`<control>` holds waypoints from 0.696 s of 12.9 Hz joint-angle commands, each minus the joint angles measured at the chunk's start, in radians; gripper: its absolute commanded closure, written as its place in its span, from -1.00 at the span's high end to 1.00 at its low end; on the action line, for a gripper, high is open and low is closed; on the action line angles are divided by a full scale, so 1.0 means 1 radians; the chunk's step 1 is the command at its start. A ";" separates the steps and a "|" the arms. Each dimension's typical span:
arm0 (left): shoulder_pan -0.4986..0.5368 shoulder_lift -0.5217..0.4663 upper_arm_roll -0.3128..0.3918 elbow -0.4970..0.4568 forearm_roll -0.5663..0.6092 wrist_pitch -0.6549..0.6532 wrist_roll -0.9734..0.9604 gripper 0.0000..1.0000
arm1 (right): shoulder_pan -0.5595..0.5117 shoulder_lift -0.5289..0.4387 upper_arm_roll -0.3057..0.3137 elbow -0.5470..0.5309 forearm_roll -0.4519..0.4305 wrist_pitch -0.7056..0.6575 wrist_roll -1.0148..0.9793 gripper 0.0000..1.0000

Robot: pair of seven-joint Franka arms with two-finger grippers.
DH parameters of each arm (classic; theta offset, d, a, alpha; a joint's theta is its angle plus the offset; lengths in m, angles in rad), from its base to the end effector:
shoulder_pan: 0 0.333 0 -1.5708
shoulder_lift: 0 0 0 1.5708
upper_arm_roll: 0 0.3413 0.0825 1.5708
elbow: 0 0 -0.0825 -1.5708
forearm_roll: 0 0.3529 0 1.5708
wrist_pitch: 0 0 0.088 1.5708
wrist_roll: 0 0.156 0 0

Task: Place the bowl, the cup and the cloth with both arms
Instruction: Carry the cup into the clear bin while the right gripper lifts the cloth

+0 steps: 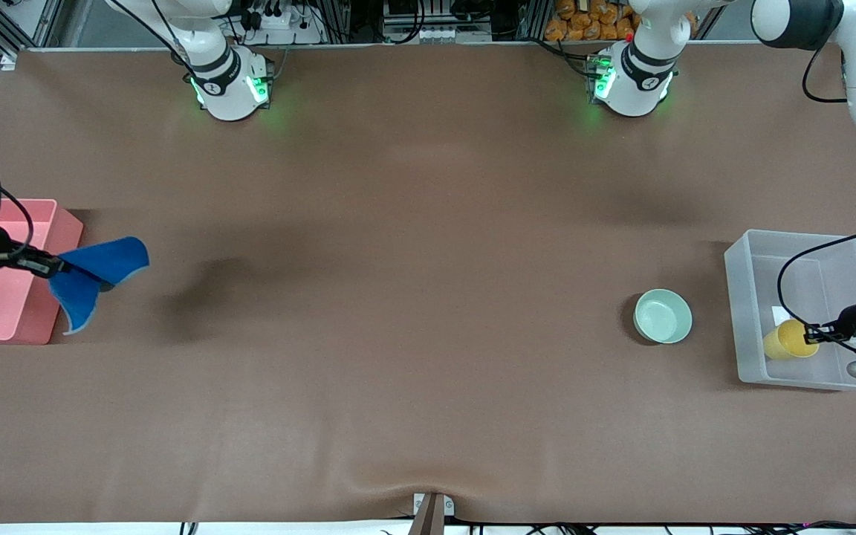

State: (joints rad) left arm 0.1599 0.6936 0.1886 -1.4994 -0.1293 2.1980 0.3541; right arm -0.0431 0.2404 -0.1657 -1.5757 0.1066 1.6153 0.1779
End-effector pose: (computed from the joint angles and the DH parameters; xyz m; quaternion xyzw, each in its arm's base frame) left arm 0.6737 0.2123 0.2546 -0.9998 -0.0128 -0.0062 0.0100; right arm 0.5710 -0.0962 0.4707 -0.9747 0.1982 0.0979 0.0345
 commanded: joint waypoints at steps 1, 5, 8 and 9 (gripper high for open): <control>-0.006 0.032 0.002 0.038 -0.029 0.022 0.013 -1.00 | 0.003 -0.120 0.011 -0.117 -0.057 0.011 -0.058 -1.00; -0.010 0.069 -0.003 0.051 -0.042 0.069 0.014 -1.00 | -0.047 -0.138 0.006 -0.132 -0.137 0.015 -0.219 -1.00; -0.010 0.076 -0.001 0.070 -0.044 0.069 0.019 -0.36 | -0.153 -0.122 0.006 -0.122 -0.194 0.029 -0.377 -1.00; -0.010 0.073 -0.001 0.071 -0.044 0.065 0.019 0.16 | -0.202 -0.106 0.006 -0.121 -0.199 0.035 -0.426 -1.00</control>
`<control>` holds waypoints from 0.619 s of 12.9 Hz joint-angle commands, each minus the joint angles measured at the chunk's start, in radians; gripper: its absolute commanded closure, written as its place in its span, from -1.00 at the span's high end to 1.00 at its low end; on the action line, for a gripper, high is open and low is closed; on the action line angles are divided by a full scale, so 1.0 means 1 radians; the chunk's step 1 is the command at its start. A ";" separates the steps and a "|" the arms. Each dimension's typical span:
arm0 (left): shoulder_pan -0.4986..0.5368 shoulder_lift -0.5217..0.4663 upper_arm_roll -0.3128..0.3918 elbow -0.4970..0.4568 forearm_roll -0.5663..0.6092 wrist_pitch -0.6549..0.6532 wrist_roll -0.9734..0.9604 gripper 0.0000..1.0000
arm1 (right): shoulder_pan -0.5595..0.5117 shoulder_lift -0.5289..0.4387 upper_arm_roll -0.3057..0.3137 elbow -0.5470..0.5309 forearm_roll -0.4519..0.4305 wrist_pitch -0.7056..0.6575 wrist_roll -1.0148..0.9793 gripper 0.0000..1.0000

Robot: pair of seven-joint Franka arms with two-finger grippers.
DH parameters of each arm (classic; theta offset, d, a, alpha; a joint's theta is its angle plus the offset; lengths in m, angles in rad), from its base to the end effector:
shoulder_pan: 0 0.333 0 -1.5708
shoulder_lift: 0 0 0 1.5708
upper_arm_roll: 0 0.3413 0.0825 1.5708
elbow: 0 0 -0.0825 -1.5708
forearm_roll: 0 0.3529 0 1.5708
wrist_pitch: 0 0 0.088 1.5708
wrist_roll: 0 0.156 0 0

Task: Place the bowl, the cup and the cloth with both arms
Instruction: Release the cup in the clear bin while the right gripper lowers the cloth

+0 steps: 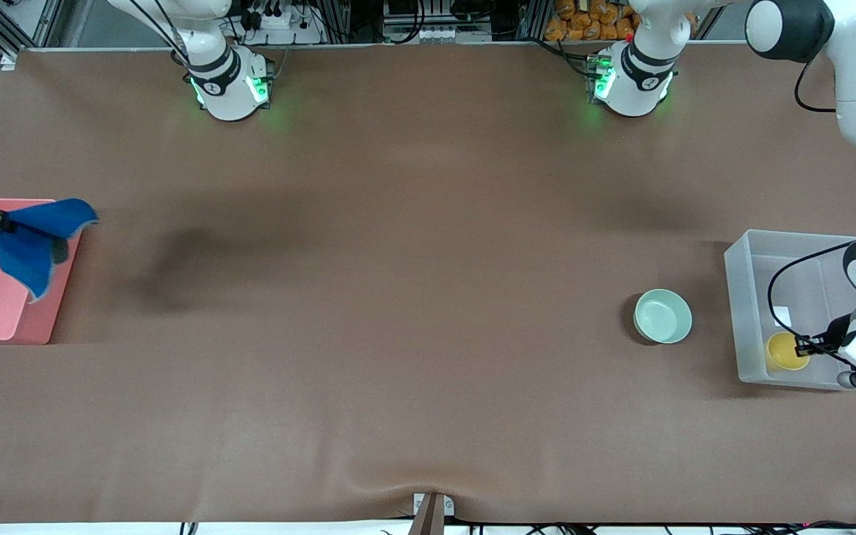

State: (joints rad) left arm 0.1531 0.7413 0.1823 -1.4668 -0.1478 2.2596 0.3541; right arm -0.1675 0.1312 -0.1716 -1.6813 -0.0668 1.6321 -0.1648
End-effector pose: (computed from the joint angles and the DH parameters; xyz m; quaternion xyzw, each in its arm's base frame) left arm 0.6909 0.2068 0.2402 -0.9994 -0.0104 -0.0300 0.0130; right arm 0.5141 -0.1875 0.4885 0.9917 -0.0819 -0.0973 0.0206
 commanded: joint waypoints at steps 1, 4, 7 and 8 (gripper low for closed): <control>-0.003 0.020 0.008 0.040 -0.021 -0.002 0.017 0.61 | -0.131 0.019 0.014 -0.011 -0.024 0.015 -0.117 -1.00; -0.003 -0.003 0.014 0.042 -0.010 -0.038 0.019 0.74 | -0.245 0.062 0.014 0.000 -0.027 0.047 -0.303 -1.00; -0.003 -0.075 0.019 0.072 -0.007 -0.213 0.014 0.83 | -0.303 0.103 0.012 0.003 -0.045 0.156 -0.453 -1.00; -0.006 -0.091 0.019 0.091 0.000 -0.271 0.003 0.83 | -0.308 0.123 0.012 0.003 -0.074 0.199 -0.485 -1.00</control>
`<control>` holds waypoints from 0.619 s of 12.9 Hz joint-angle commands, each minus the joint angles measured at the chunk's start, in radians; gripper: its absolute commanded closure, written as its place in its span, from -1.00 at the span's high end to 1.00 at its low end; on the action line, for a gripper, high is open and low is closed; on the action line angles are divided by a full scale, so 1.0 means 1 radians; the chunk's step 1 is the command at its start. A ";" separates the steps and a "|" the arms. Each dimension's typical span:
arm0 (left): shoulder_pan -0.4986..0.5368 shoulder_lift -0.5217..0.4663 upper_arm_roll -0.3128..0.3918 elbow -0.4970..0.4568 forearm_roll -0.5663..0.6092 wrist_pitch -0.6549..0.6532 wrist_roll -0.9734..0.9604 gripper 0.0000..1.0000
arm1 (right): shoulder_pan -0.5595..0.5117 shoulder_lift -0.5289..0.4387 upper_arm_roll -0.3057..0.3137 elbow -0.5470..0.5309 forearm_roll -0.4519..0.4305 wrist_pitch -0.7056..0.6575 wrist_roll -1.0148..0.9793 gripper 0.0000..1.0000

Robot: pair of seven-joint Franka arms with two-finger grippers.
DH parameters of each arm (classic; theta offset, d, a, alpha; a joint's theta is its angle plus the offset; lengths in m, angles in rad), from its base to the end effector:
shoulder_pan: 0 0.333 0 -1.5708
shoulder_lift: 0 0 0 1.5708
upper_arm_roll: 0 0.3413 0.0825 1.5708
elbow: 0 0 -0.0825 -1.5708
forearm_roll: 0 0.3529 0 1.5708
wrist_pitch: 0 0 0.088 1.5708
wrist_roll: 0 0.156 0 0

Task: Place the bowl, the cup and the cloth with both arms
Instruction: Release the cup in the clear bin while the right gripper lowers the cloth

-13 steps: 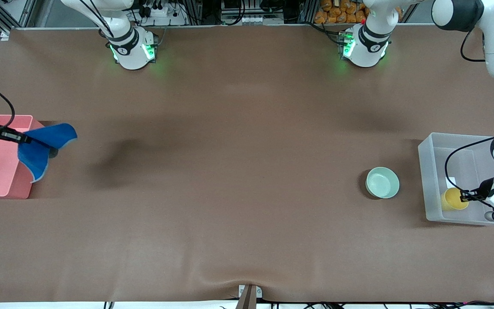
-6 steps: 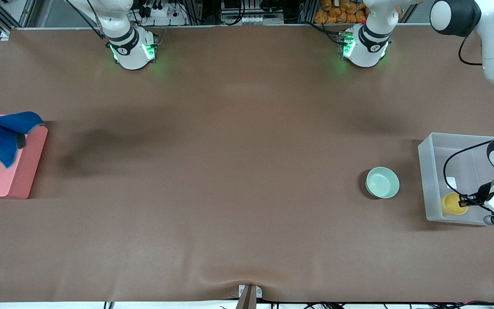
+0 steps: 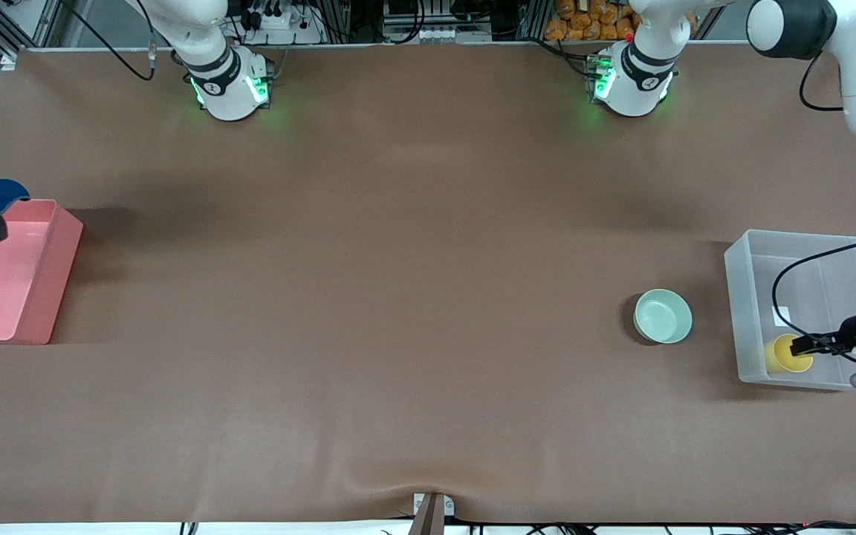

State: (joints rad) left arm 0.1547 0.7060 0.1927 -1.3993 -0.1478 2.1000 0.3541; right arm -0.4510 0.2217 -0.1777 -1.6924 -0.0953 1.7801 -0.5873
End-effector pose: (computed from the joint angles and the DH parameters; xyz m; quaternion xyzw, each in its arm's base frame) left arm 0.6876 0.2072 0.2802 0.9999 0.0110 0.0045 0.0001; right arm 0.4671 -0.3470 0.4433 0.9957 -0.0068 -0.0909 0.0163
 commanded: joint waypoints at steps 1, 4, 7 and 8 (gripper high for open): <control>-0.027 -0.074 0.007 0.023 -0.001 -0.124 -0.027 0.83 | -0.026 0.047 0.018 0.016 -0.070 0.089 -0.078 -1.00; -0.099 -0.134 -0.004 0.008 0.004 -0.152 -0.228 0.82 | -0.038 0.088 0.018 0.014 -0.081 0.185 -0.127 -1.00; -0.130 -0.149 -0.044 -0.019 -0.012 -0.192 -0.308 0.75 | -0.038 0.131 0.018 0.022 -0.141 0.275 -0.157 -1.00; -0.133 -0.142 -0.071 -0.024 -0.012 -0.181 -0.337 0.74 | -0.037 0.143 0.018 0.026 -0.144 0.295 -0.160 -1.00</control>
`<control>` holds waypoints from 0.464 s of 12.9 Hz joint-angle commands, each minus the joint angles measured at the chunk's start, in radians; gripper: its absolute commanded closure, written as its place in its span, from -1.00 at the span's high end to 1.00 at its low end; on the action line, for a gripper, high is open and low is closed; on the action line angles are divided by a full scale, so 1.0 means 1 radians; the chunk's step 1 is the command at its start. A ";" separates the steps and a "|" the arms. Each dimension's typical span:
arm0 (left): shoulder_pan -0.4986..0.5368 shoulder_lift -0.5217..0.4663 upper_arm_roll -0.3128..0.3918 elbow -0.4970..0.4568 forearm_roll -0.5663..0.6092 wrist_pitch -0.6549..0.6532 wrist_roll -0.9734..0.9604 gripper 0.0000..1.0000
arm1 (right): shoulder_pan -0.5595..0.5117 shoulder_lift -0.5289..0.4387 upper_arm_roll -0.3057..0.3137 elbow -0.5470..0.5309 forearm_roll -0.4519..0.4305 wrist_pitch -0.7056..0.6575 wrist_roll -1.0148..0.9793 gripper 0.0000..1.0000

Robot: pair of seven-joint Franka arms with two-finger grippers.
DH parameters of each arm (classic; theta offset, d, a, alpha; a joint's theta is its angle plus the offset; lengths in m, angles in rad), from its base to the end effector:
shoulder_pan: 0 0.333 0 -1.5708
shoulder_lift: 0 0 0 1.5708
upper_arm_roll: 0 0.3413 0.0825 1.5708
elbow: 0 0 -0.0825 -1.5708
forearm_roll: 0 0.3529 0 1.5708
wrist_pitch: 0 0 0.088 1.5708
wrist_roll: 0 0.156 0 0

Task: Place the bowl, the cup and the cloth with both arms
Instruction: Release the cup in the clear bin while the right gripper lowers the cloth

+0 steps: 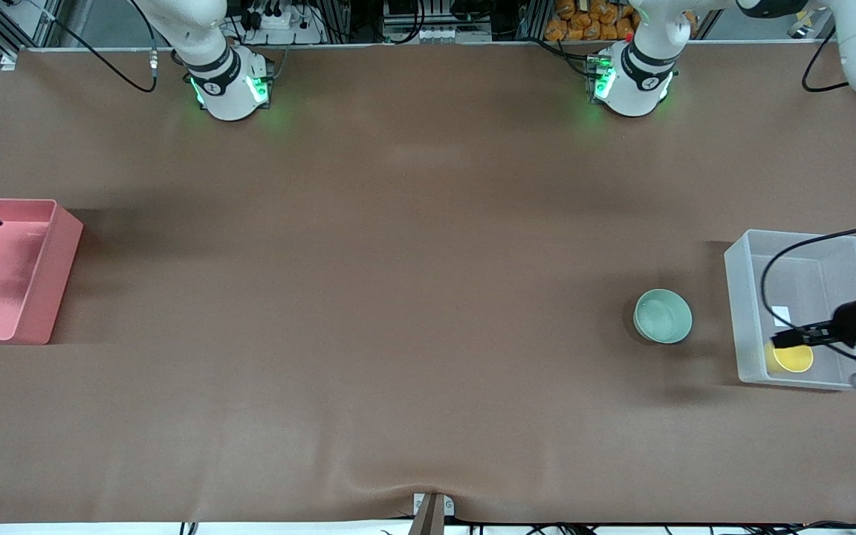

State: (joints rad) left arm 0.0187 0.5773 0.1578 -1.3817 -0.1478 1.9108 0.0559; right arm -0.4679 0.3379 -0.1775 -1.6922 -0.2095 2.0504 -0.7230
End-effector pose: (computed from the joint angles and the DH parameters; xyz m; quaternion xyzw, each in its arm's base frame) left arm 0.6890 0.0850 0.3602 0.9967 0.0746 -0.0172 0.0281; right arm 0.5017 -0.3907 0.3971 0.9883 0.0907 -0.0682 0.1023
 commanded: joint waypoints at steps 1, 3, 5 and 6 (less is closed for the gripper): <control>-0.005 -0.011 -0.053 -0.072 -0.009 0.039 -0.077 0.74 | -0.017 0.041 0.018 0.031 -0.030 0.046 -0.042 -1.00; -0.023 -0.048 -0.063 -0.216 0.002 0.170 -0.094 0.74 | -0.015 0.062 0.019 0.039 -0.028 0.082 -0.084 -1.00; -0.048 -0.068 -0.072 -0.348 0.002 0.334 -0.111 0.74 | -0.009 0.081 0.023 0.039 -0.024 0.088 -0.095 -1.00; -0.057 -0.065 -0.072 -0.379 0.004 0.367 -0.131 0.74 | -0.003 0.090 0.023 0.039 -0.018 0.089 -0.092 -1.00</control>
State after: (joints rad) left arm -0.0164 0.5728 0.0887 -1.6337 -0.1477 2.1949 -0.0362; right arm -0.4675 0.3978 -0.1676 -1.6832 -0.2190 2.1424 -0.8010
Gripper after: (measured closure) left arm 0.123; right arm 0.982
